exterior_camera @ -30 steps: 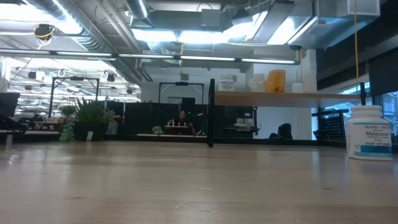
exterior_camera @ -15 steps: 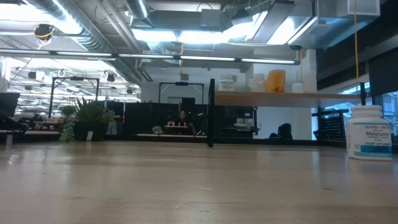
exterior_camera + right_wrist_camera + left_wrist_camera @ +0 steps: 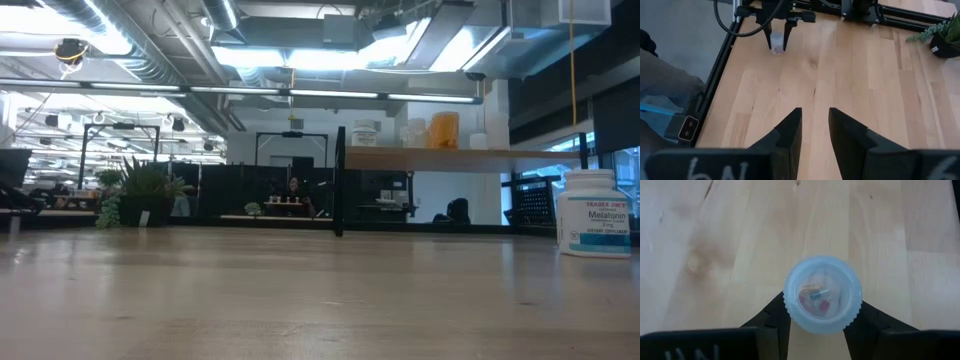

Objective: Pick and place medicine bottles onto shelf by color
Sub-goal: Put the green transparent pill bottle on the shelf aligned with the other green transparent pill bottle

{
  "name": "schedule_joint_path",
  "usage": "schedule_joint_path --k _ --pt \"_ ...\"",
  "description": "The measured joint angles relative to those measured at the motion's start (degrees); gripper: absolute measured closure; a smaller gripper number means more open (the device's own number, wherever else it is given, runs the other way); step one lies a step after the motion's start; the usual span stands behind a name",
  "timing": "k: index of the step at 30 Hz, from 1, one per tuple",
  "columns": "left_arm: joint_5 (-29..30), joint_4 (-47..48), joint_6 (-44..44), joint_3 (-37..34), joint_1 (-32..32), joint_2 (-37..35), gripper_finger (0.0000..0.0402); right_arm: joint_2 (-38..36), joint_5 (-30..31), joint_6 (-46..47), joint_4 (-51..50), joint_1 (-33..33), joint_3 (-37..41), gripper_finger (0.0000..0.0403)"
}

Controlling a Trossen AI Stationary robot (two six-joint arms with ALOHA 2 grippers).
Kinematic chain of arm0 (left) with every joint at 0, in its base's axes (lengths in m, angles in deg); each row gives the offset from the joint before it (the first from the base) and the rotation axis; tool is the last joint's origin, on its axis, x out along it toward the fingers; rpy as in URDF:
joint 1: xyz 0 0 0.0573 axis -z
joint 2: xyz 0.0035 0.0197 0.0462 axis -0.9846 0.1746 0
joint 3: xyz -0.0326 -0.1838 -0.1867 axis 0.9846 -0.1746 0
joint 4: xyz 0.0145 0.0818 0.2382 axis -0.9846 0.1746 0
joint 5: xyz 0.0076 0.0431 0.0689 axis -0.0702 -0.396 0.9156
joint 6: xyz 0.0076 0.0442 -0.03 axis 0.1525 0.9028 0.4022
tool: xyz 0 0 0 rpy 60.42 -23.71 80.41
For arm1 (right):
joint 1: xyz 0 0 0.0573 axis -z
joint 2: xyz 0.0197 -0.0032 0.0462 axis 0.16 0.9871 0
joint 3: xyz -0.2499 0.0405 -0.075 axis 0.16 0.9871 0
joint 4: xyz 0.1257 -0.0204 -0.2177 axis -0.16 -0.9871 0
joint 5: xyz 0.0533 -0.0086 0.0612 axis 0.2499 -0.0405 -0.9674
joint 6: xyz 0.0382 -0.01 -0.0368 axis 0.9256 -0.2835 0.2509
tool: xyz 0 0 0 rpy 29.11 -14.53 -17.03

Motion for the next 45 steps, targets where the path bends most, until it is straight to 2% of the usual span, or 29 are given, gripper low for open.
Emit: schedule_joint_path --k 4,13,21,26,36,40,45 --pt "-2.0 0.0 5.2 0.9 -4.2 -0.7 0.0277 0.0 0.0 -1.4 -0.3 -0.1 0.0 0.0304" --pt "-5.8 -1.2 24.6 4.6 -16.3 -0.8 0.0277 -2.4 1.2 -2.8 -2.9 -0.3 0.0 0.0304" --pt "-12.5 -13.6 44.6 4.7 -27.1 -0.8 0.0277 -5.7 3.5 -1.3 -7.1 -0.4 0.0 0.0304" --pt "-18.8 -15.7 51.0 4.7 -34.2 -0.6 0.0277 -5.8 3.5 0.2 -9.5 -0.5 0.0 0.0304" --pt "-23.4 -22.9 64.3 4.7 -43.3 -0.6 0.0277 -5.9 3.1 0.2 -10.0 -0.5 0.0 0.0304" --pt "-27.4 -25.1 67.5 4.7 -46.9 -0.6 0.0277 -5.9 3.1 0.3 -9.9 -0.5 0.0 0.0304" --pt "-28.2 -25.1 70.2 4.7 -50.2 -0.6 0.0277 -5.9 3.1 1.4 -10.0 -0.5 0.0 0.0304"
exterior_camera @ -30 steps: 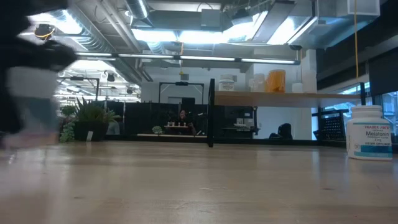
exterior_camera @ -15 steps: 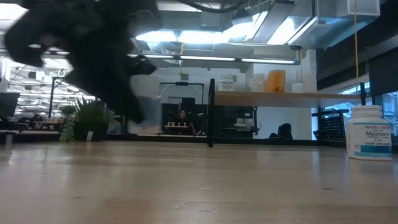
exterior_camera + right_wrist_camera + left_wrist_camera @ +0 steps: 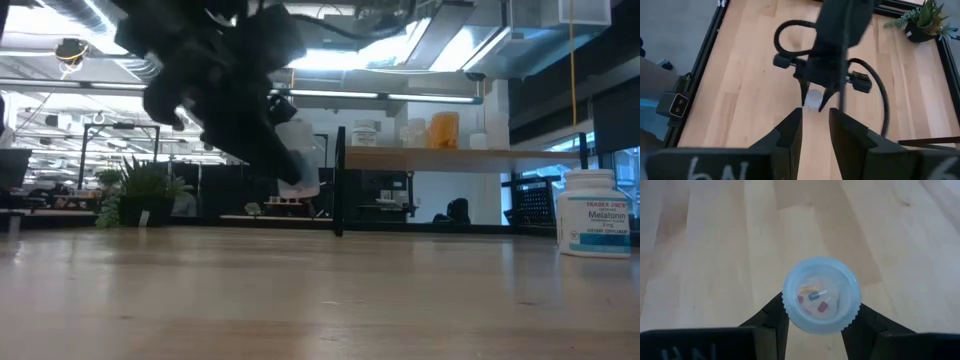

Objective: Pick and place medicine bottles onto shelf by color
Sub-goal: Put the green transparent pill bottle on the shelf aligned with the other green transparent pill bottle

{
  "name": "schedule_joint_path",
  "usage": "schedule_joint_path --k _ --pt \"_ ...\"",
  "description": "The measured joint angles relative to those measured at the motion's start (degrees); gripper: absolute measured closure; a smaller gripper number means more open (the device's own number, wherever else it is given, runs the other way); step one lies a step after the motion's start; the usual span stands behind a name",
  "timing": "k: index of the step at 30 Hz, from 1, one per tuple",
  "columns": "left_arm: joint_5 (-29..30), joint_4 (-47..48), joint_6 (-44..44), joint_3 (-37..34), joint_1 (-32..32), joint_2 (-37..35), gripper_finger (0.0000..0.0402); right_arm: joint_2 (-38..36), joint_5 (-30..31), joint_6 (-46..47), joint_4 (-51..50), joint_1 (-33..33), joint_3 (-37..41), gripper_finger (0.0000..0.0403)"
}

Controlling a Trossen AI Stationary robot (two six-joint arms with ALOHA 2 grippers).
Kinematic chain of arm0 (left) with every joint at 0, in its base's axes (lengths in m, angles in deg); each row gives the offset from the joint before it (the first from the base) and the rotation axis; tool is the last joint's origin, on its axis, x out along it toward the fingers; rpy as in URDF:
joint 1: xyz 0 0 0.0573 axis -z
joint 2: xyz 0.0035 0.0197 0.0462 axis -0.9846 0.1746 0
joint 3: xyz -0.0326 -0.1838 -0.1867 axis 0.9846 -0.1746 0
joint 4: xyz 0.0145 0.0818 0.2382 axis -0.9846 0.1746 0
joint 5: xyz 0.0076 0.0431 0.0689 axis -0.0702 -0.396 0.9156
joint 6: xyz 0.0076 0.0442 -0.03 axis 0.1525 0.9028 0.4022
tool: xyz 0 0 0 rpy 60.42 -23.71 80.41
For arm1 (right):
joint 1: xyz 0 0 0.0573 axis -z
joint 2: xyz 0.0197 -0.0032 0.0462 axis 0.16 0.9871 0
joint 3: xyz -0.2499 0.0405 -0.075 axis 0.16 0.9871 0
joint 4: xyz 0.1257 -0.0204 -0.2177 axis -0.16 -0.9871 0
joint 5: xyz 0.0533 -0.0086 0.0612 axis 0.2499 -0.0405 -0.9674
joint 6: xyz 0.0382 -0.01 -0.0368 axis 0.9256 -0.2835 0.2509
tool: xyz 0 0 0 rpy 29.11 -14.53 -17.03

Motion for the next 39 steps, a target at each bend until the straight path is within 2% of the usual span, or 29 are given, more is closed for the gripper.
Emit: schedule_joint_path --k 11,39 --pt "-3.0 -3.1 3.5 0.0 -2.7 4.8 0.0277 0.0 7.7 0.1 -0.9 0.0 0.0 0.0304" --pt "-3.5 -3.6 2.5 0.0 -2.8 7.2 0.0277 0.0 7.9 0.2 -0.8 0.1 0.0 0.0304"
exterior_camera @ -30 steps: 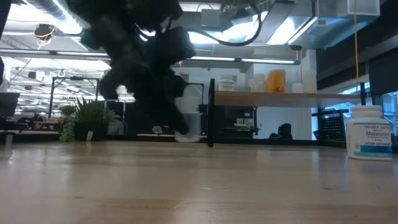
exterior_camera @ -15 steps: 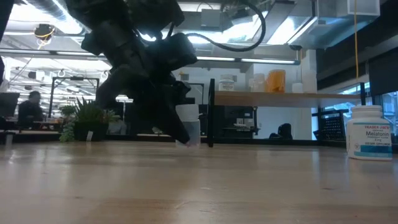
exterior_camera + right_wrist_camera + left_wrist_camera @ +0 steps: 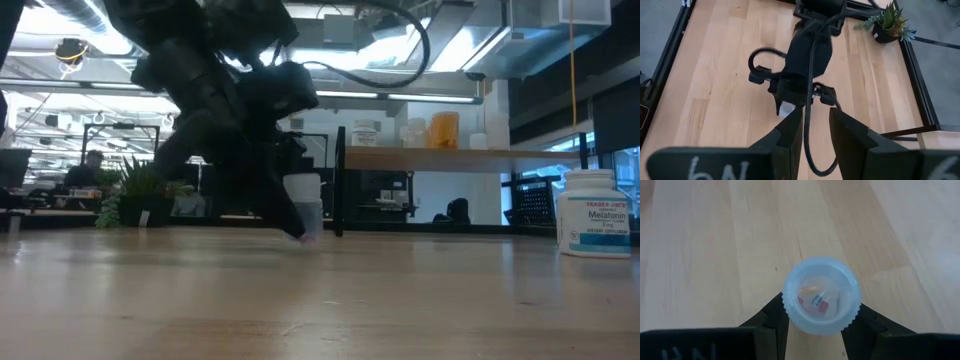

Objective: Pick and place medicine bottles onto shelf by color
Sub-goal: Put the green transparent pill bottle on the shelf aligned with the other green transparent pill bottle

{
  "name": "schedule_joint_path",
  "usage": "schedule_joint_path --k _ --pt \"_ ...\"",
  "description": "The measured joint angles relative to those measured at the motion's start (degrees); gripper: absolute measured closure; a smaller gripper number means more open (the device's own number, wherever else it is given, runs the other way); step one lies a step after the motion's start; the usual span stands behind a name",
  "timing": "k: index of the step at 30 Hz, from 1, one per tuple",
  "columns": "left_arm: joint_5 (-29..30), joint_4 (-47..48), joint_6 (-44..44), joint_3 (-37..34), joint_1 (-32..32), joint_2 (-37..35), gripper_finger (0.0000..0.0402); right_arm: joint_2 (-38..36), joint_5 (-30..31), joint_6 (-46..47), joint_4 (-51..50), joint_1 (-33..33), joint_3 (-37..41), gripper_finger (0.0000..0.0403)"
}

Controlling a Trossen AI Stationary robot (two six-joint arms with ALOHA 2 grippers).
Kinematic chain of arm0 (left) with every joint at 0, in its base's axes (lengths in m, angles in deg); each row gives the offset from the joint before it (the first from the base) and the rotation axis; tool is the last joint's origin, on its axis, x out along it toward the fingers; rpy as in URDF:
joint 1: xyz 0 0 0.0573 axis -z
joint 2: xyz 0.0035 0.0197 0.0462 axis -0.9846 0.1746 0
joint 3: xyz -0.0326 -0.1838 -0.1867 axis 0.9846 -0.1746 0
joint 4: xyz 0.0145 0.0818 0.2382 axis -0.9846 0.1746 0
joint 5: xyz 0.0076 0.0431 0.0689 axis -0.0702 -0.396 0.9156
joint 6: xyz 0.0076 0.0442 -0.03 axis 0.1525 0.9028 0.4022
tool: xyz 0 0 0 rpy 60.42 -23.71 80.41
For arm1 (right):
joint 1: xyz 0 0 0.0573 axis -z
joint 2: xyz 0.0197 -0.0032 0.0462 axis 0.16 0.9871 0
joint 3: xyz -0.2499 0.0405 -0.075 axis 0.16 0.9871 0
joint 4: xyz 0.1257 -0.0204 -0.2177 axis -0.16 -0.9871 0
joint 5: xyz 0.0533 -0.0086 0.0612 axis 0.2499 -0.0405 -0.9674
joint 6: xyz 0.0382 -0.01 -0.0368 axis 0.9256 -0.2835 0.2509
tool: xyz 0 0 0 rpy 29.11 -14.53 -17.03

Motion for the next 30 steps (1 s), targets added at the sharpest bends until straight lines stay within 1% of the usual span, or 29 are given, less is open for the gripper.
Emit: schedule_joint_path --k 7,10,12,22,26,30 --pt "-1.0 0.6 -2.7 0.1 -0.4 0.8 0.0277 0.0 0.0 0.0 0.3 0.0 0.0 0.0304" --pt "-2.0 0.6 -3.2 0.1 -0.9 0.8 0.027 0.0 -0.1 0.0 0.4 0.0 0.0 0.0304" --pt "-2.4 0.7 -3.5 0.1 -1.2 0.8 0.0257 0.0 -0.2 0.0 0.4 0.0 0.0 0.0304" --pt "-2.2 0.8 -3.6 -0.1 -1.4 1.0 0.017 0.0 -0.2 0.0 0.4 0.0 0.0 0.0304" --pt "-1.9 1.1 -3.6 -0.1 -1.4 -0.3 0.0142 0.0 -0.5 0.0 0.4 0.0 0.0 0.0304" --pt "0.3 3.5 -3.6 -0.1 -1.4 -3.1 0.0123 0.0 -0.5 0.0 0.5 0.0 0.0 0.0304"
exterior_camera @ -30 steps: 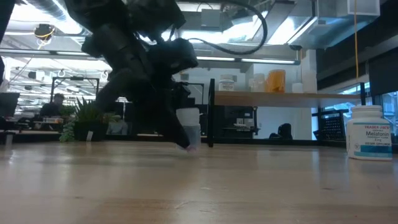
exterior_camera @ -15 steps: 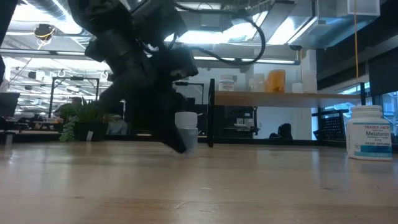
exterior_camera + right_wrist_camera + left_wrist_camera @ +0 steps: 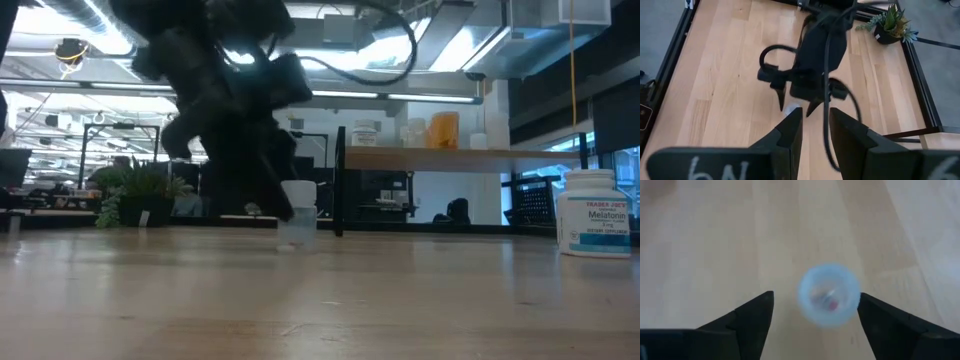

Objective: Pick and place medicine bottles onto shelf by color
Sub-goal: Put the green transparent pill bottle on the shelf aligned with the other green transparent pill bottle

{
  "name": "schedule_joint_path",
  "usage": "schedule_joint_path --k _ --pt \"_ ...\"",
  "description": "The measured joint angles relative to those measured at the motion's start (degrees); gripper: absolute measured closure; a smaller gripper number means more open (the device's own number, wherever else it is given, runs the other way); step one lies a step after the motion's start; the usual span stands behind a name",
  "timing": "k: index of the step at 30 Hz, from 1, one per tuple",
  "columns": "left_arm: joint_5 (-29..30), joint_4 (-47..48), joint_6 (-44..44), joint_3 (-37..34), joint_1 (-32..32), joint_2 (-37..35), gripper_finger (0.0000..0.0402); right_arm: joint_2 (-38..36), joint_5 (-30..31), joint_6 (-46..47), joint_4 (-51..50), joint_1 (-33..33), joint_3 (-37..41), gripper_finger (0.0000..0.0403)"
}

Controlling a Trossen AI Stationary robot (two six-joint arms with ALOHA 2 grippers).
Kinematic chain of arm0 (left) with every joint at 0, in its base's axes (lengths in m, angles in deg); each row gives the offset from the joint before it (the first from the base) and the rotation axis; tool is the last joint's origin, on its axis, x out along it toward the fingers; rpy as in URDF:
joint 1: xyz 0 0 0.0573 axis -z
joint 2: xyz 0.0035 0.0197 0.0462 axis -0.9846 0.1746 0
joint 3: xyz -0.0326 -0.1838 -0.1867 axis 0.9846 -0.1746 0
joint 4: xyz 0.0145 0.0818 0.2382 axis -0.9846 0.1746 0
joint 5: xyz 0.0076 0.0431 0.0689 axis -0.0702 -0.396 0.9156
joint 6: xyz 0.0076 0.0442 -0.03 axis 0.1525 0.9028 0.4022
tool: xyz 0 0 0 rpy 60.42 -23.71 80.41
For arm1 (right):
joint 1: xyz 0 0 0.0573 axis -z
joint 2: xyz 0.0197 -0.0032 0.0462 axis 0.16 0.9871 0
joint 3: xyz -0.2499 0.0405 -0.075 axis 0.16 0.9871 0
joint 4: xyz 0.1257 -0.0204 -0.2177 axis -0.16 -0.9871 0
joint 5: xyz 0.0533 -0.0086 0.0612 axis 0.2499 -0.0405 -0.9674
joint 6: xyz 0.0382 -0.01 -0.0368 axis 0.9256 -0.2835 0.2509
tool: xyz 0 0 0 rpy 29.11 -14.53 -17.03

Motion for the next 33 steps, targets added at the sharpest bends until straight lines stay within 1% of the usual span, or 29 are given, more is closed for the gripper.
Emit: schedule_joint_path --k 4,7,9,14,17,19,21,22,26,29,33 --pt "2.4 4.7 -0.4 0.1 0.0 -4.1 0.0119 0.0 0.0 0.0 0.1 0.0 0.0 0.0304" --pt "3.0 7.7 -1.8 0.2 0.0 -7.5 0.0118 0.0 0.0 0.0 0.2 0.0 0.0 0.0304" --pt "3.4 11.7 -2.9 0.0 0.1 -10.2 0.0118 0.0 0.0 0.0 0.2 0.0 0.0 0.0304" --pt "6.2 14.9 -4.5 0.1 1.4 -14.7 0.0118 0.0 -0.1 0.0 0.6 0.0 0.0 0.0304" --pt "6.1 18.4 -6.0 0.0 3.2 -17.8 0.0118 0.0 -0.1 0.0 0.9 0.0 0.0 0.0304" --pt "6.2 18.8 -7.1 0.2 4.8 -19.1 0.0118 0.0 -0.1 0.0 1.1 0.0 0.0 0.0304" --pt "7.0 21.8 -8.3 0.0 7.0 -21.3 0.0118 0.0 -0.1 0.0 1.4 0.0 0.0 0.0304" --pt "7.7 21.6 -8.8 0.0 8.2 -22.1 0.0118 0.0 -0.1 0.0 1.5 0.0 0.0 0.0304" --pt "13.4 25.3 -12.7 0.1 13.5 -25.1 0.0118 0.0 -0.1 0.0 1.5 0.0 0.0 0.0304" --pt "18.6 29.6 -18.5 0.1 17.5 -27.0 0.0118 0.0 -0.1 0.0 1.8 0.0 0.0 0.0304" --pt "23.7 33.5 -26.4 0.1 22.7 -28.6 0.0118 0.0 -0.1 0.0 2.1 0.0 0.0 0.0304"
